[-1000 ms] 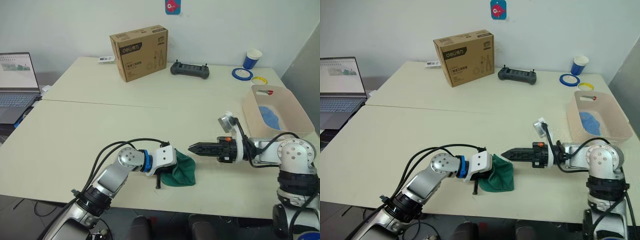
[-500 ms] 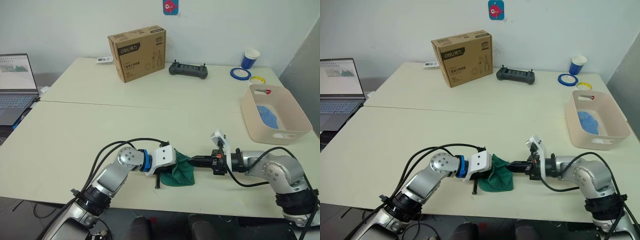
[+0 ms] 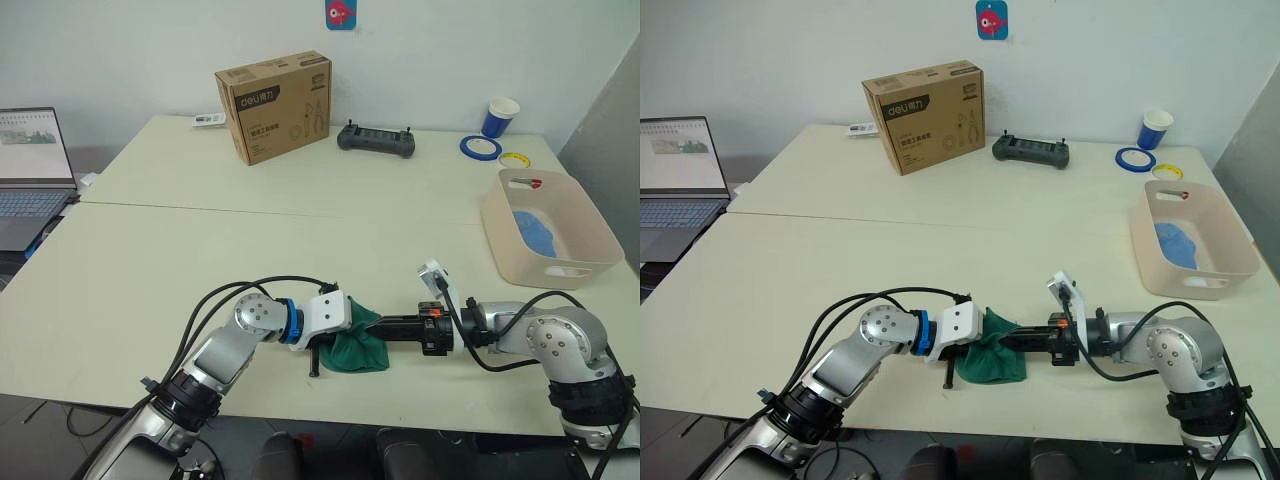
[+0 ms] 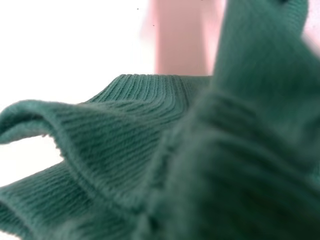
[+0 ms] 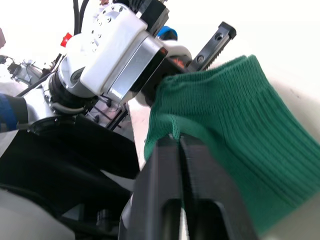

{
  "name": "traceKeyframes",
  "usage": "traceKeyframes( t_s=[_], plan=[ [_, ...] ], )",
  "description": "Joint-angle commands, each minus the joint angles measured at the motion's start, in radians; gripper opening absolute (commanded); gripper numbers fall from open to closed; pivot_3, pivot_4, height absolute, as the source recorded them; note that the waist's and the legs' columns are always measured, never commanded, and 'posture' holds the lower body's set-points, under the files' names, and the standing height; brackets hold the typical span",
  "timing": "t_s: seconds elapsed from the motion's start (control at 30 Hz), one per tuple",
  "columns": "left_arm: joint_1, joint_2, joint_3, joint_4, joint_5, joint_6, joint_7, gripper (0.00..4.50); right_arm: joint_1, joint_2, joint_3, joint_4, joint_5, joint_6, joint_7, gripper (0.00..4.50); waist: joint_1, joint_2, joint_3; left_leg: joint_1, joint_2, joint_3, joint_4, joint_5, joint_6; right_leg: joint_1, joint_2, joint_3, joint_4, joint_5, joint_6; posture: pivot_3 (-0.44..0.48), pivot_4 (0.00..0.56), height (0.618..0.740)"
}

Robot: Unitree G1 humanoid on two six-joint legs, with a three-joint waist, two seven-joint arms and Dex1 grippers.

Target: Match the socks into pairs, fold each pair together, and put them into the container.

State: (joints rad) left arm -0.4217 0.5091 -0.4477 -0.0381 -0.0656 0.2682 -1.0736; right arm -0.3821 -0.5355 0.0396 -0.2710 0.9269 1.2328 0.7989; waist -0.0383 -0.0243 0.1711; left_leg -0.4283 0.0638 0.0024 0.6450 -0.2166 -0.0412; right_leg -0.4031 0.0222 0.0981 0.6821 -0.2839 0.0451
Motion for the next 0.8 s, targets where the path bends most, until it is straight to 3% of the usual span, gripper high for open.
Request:
traceKeyframes(
  t_s=[0.03, 0.07, 0.17, 0.37, 0.47, 0.6, 0.8],
  plan=[
    [0.017, 0.015, -0.021, 0.031, 0.034, 0.005, -0.005, 0.0, -0.005, 0.002, -0.038, -0.049, 0.079, 0.038, 0.003, 1.66, 0.0, 0.0, 0.0, 0.0, 0.0, 0.0, 0.0, 0.0, 0.0, 0.0, 0.0, 0.0, 0.0, 0.0, 0.0, 0.0, 0.15, 0.74],
    [0.016, 0.015, -0.021, 0.033, 0.034, 0.003, -0.006, 0.0, -0.01, -0.006, -0.055, -0.054, 0.123, 0.066, 0.017, 1.92, 0.0, 0.0, 0.0, 0.0, 0.0, 0.0, 0.0, 0.0, 0.0, 0.0, 0.0, 0.0, 0.0, 0.0, 0.0, 0.0, 0.15, 0.74],
    [0.014, 0.016, -0.02, 0.041, 0.035, -0.005, -0.008, 0.0, -0.028, -0.048, -0.106, -0.052, 0.243, 0.147, 0.05, 1.92, 0.0, 0.0, 0.0, 0.0, 0.0, 0.0, 0.0, 0.0, 0.0, 0.0, 0.0, 0.0, 0.0, 0.0, 0.0, 0.0, 0.15, 0.74],
    [0.013, 0.014, -0.022, 0.045, 0.037, -0.01, -0.008, 0.0, -0.009, -0.138, -0.04, -0.007, 0.006, -0.079, 0.056, 1.92, 0.0, 0.0, 0.0, 0.0, 0.0, 0.0, 0.0, 0.0, 0.0, 0.0, 0.0, 0.0, 0.0, 0.0, 0.0, 0.0, 0.15, 0.74],
    [0.016, 0.014, -0.023, 0.042, 0.037, -0.011, -0.011, 0.0, 0.01, -0.114, 0.027, -0.001, -0.088, -0.182, 0.066, 1.33, 0.0, 0.0, 0.0, 0.0, 0.0, 0.0, 0.0, 0.0, 0.0, 0.0, 0.0, 0.0, 0.0, 0.0, 0.0, 0.0, 0.15, 0.74],
    [0.02, 0.017, -0.024, 0.038, 0.036, -0.011, -0.014, 0.0, 0.027, -0.058, 0.102, -0.033, -0.123, -0.227, 0.078, 0.02, -0.002, 0.0, 0.0, 0.0, 0.0, 0.0, 0.0, 0.0, 0.0, 0.0, 0.0, 0.0, 0.0, 0.0, 0.0, 0.0, 0.15, 0.74],
    [0.012, 0.024, -0.006, 0.017, 0.009, 0.037, -0.026, 0.0, 0.033, -0.029, 0.195, -0.023, -0.199, -0.296, 0.105, 0.02, -0.003, 0.0, 0.0, 0.0, 0.0, 0.0, 0.0, 0.0, 0.0, 0.0, 0.0, 0.0, 0.0, 0.0, 0.0, 0.0, 0.15, 0.74]
  ],
)
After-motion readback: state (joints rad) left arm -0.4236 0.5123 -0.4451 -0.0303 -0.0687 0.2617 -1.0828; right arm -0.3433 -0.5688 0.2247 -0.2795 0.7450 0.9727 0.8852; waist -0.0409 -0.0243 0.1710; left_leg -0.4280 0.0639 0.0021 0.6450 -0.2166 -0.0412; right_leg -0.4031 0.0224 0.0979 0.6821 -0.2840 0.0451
